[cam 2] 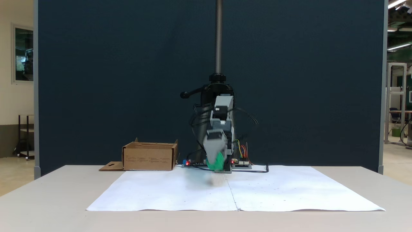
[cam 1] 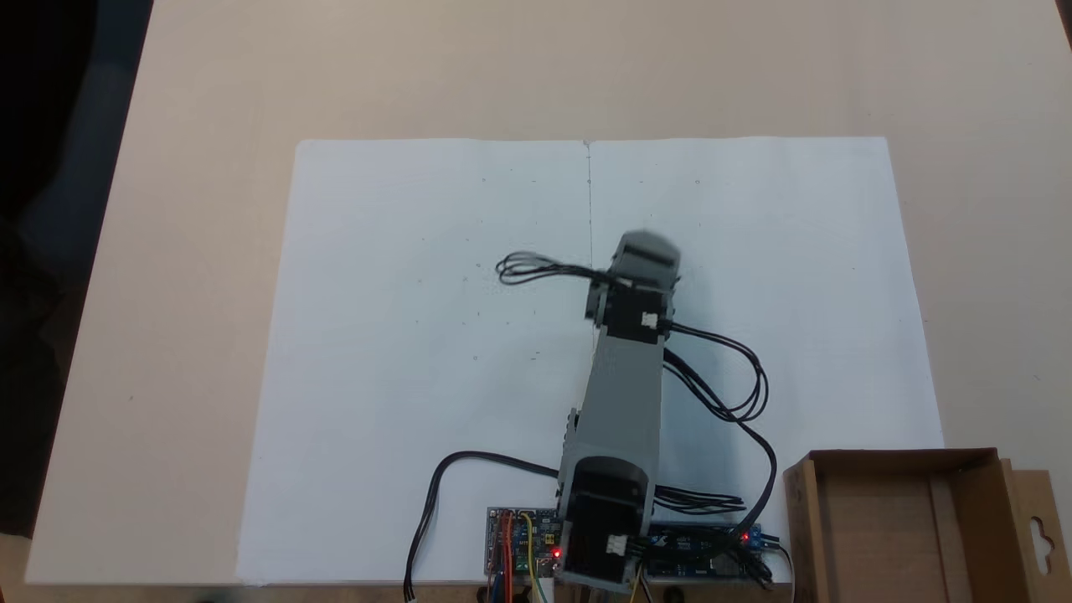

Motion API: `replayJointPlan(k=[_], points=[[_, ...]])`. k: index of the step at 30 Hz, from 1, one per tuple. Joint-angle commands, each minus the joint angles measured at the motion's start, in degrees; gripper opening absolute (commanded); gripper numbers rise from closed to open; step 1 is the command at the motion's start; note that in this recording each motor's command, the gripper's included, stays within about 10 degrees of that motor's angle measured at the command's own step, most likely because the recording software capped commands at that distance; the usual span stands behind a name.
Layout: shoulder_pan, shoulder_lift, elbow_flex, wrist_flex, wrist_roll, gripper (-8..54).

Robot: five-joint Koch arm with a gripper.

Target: Grasp a green dice and put it in the bin.

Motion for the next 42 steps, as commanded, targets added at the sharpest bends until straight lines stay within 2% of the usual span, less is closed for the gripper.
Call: replayJointPlan(k=[1,4,8,12,20,27,42], points=[[3.25,1.05,-5.71,-5.98,-5.63,12.0],[8.79,-1.23,-13.89,-6.42,-7.91,12.1],[24.79,-10.46,-32.87,-6.33,-11.16,12.0],[35.07,-15.21,-39.99,-6.33,-11.87,12.1],[61.00,-21.01,-41.92,-5.27,-12.66,12.0],[80.86,-20.30,-41.92,-2.29,-13.01,12.1],[90.88,-19.78,-41.92,23.91,-27.60,12.0]])
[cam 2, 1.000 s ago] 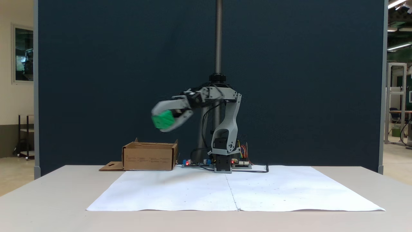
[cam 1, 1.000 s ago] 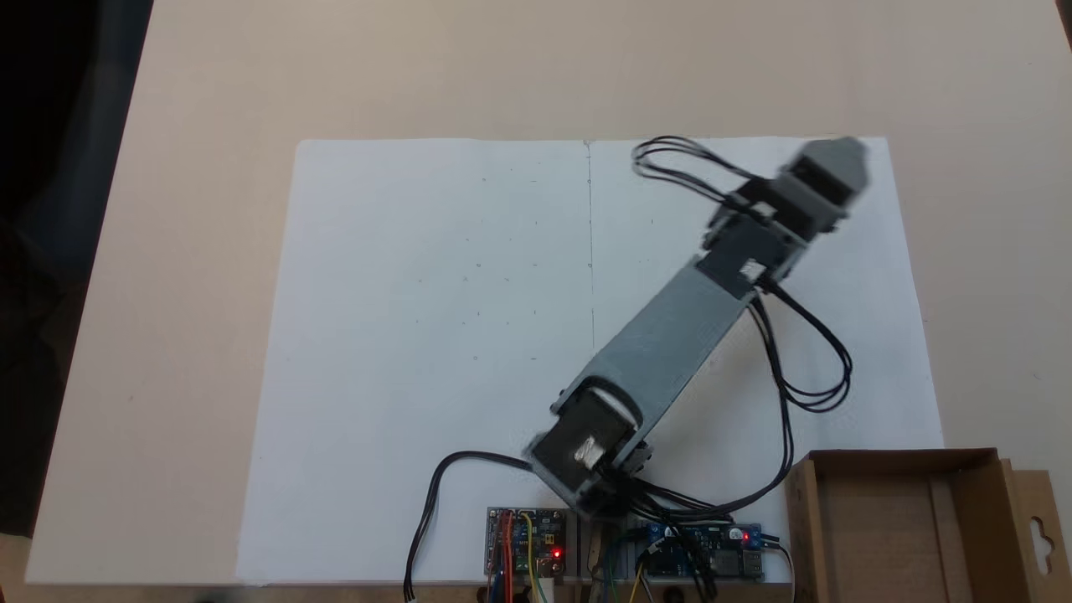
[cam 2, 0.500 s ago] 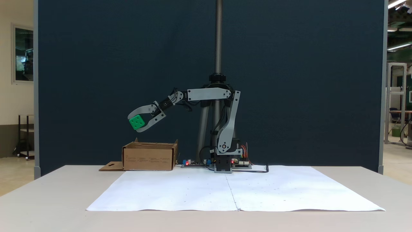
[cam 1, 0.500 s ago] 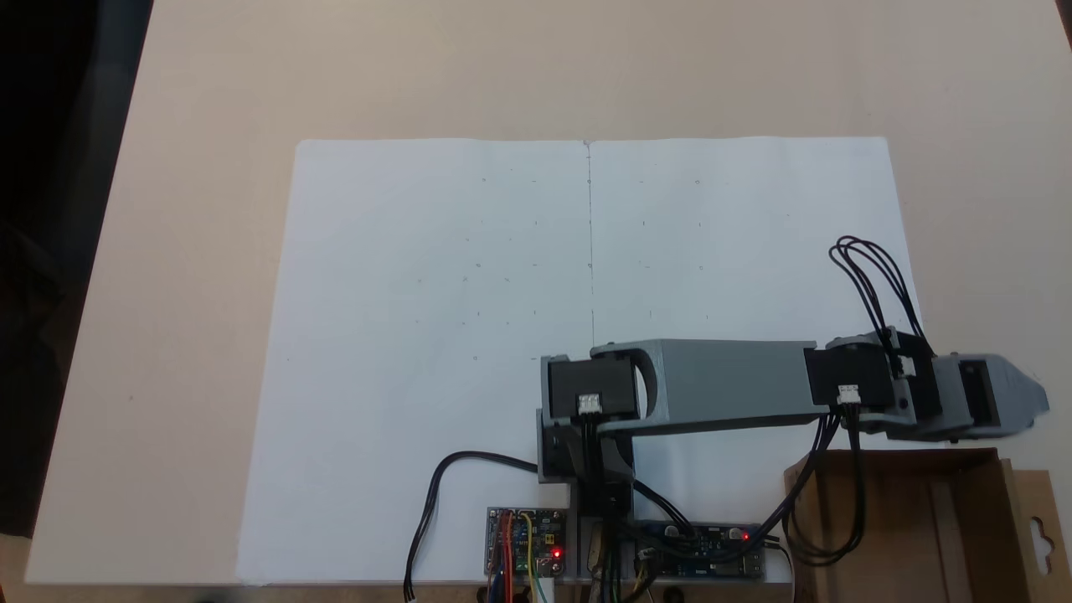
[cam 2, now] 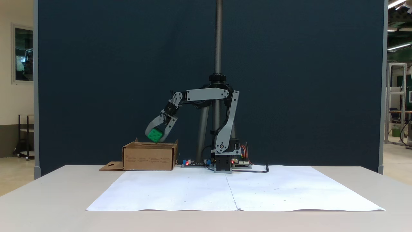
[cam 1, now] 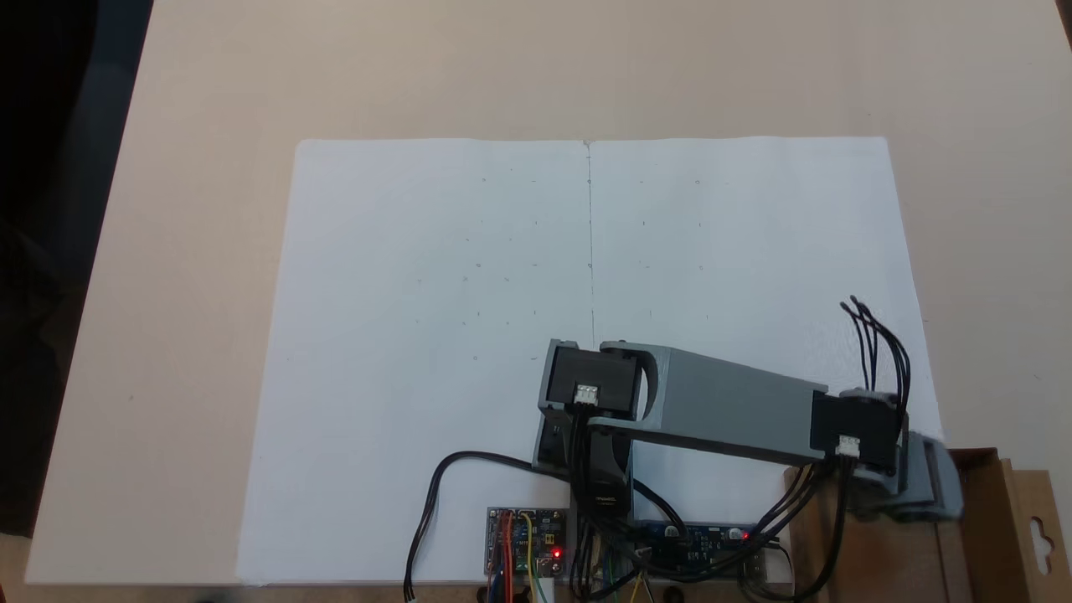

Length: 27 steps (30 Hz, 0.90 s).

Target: Grasp a green dice and put it in the bin.

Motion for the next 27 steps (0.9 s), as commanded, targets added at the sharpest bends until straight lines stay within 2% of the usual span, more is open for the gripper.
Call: replayJointPlan(k=[1,9,10,12,16,27], points=[[1.49,1.41,-3.87,1.32,-6.50,12.1],[5.10,-2.20,-3.78,1.14,-10.81,12.0],[5.10,-2.55,-3.78,1.05,-10.81,14.2],[5.10,-3.60,-3.34,1.14,-10.72,31.2],[5.01,-4.48,-2.72,1.05,-10.46,43.2],[0.88,-4.04,-2.72,-1.58,-8.17,43.2]])
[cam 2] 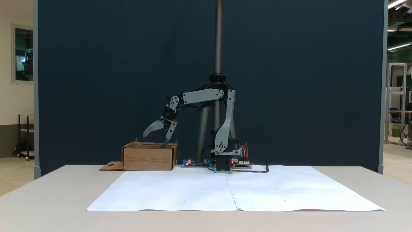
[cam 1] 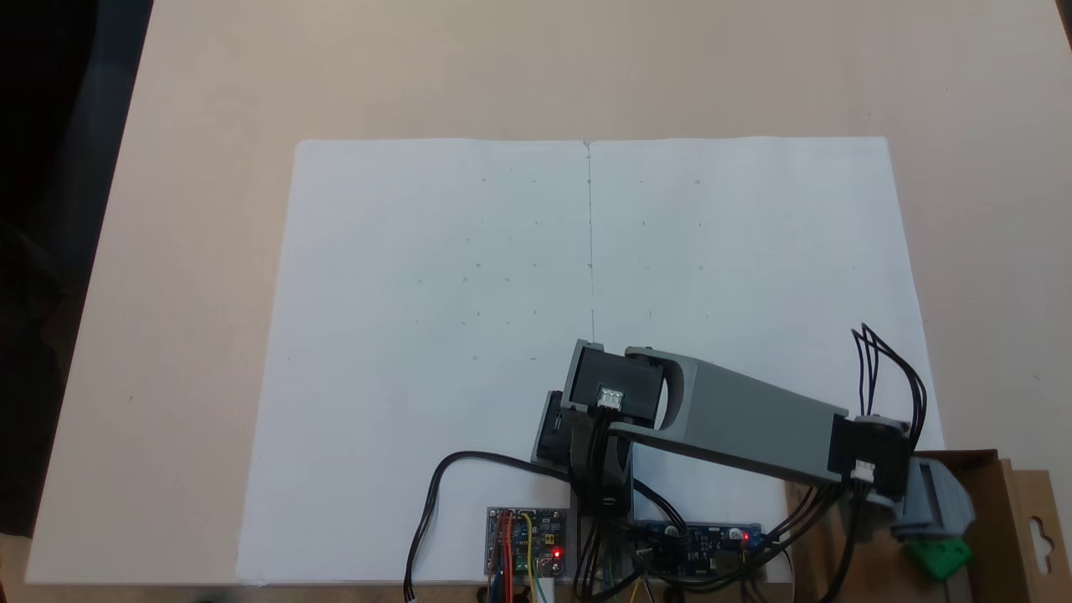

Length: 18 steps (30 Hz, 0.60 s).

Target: Grasp a green dice and put it in the bin.

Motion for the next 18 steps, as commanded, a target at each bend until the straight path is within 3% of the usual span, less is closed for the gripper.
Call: replayJointPlan(k=[1,7,18], points=[[-2.90,1.41,-2.72,-3.69,-1.41,43.2],[-16.44,7.82,-2.81,-17.14,8.17,43.0],[-45.09,18.98,-2.55,-18.11,17.23,42.2]])
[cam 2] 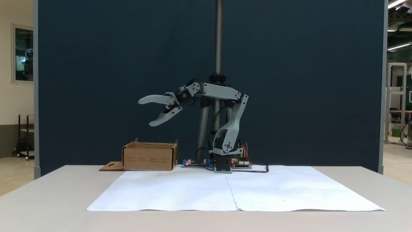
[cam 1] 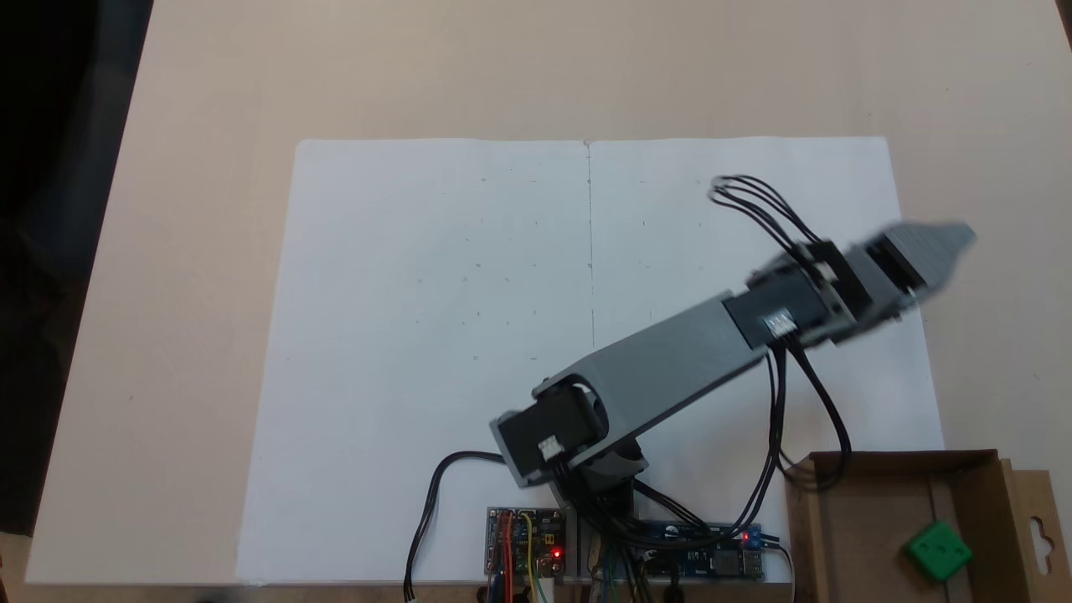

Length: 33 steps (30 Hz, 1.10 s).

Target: Grasp a green dice and put it in the bin.

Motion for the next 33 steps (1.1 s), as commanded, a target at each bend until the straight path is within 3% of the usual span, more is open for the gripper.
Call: replayJointPlan(k=[1,15,20,33], points=[[-5.36,2.46,-2.29,-4.13,3.87,42.3],[-40.34,5.63,2.81,-4.39,3.69,43.5],[-51.59,11.78,10.90,-4.48,3.78,44.0],[-58.18,23.20,32.43,-24.24,3.43,45.2]])
